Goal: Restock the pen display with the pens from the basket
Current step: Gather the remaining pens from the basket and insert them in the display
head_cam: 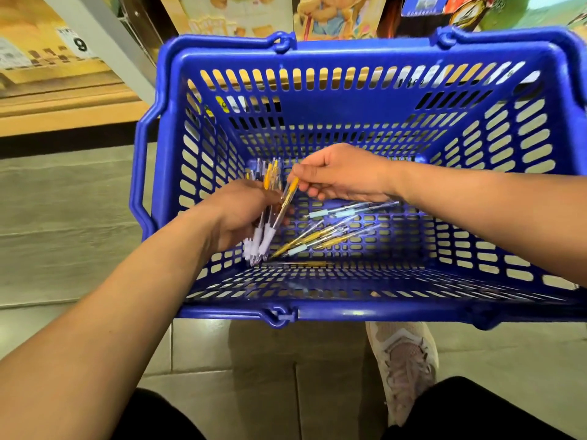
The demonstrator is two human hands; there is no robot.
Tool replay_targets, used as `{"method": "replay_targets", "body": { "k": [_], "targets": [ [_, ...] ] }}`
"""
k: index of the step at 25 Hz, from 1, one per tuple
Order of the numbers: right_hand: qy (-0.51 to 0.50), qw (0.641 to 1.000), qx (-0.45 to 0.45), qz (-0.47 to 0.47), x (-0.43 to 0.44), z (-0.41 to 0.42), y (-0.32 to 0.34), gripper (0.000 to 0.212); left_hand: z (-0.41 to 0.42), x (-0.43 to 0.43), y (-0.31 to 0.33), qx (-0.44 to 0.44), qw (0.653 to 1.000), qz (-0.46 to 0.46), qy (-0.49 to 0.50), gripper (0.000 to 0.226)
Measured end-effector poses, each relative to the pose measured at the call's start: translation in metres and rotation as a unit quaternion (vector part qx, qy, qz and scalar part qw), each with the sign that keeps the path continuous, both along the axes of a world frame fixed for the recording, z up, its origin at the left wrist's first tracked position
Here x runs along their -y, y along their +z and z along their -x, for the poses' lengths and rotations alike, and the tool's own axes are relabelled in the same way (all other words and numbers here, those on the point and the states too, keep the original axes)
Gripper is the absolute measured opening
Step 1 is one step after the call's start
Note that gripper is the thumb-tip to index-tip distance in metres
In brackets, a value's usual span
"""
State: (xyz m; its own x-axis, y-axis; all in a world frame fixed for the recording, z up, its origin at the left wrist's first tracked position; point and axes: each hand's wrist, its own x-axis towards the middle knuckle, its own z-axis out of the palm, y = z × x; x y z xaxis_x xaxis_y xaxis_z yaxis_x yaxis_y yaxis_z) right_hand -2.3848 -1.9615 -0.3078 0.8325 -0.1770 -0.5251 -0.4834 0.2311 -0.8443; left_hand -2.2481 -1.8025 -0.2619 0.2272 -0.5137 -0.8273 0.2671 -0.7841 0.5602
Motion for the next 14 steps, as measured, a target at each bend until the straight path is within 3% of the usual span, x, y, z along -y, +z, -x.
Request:
{"method": "replay_targets", "body": {
  "k": [2, 5, 9, 10, 11, 12, 14],
  "targets": [
    [-0.009, 1.0, -0.01, -0.019, -0.002, -0.007, 0.0, 0.055, 0.0, 0.0, 0.003, -0.039, 0.999, 0.005, 0.014, 0.028],
    [-0.026, 0.999, -0.027, -0.03, -0.005, -0.01, -0.001, 0.029, -0.001, 0.0, 0.007, -0.085, 0.996, 0.026, 0.028, 0.03],
    [-0.086, 0.974, 0.019, -0.208, -0.004, -0.003, -0.008, 0.024, -0.005, 0.001, 0.011, -0.06, 0.998, 0.028, 0.009, 0.013],
    [-0.07, 0.981, -0.001, -0.182, -0.005, 0.002, -0.013, 0.023, -0.005, 0.001, 0.012, -0.053, 0.998, 0.021, 0.008, 0.01],
    [-0.008, 0.996, -0.042, -0.079, -0.009, 0.008, -0.019, 0.022, -0.006, 0.001, 0.013, -0.047, 0.999, 0.013, 0.007, 0.014],
    [0.101, 0.988, -0.093, 0.074, -0.015, 0.016, -0.024, 0.02, -0.007, 0.001, 0.014, -0.042, 0.999, 0.007, 0.008, 0.021],
    [0.341, 0.871, -0.153, 0.318, -0.033, 0.03, -0.036, 0.021, -0.009, 0.001, 0.013, -0.036, 0.999, 0.009, 0.02, 0.027]
  ]
}}
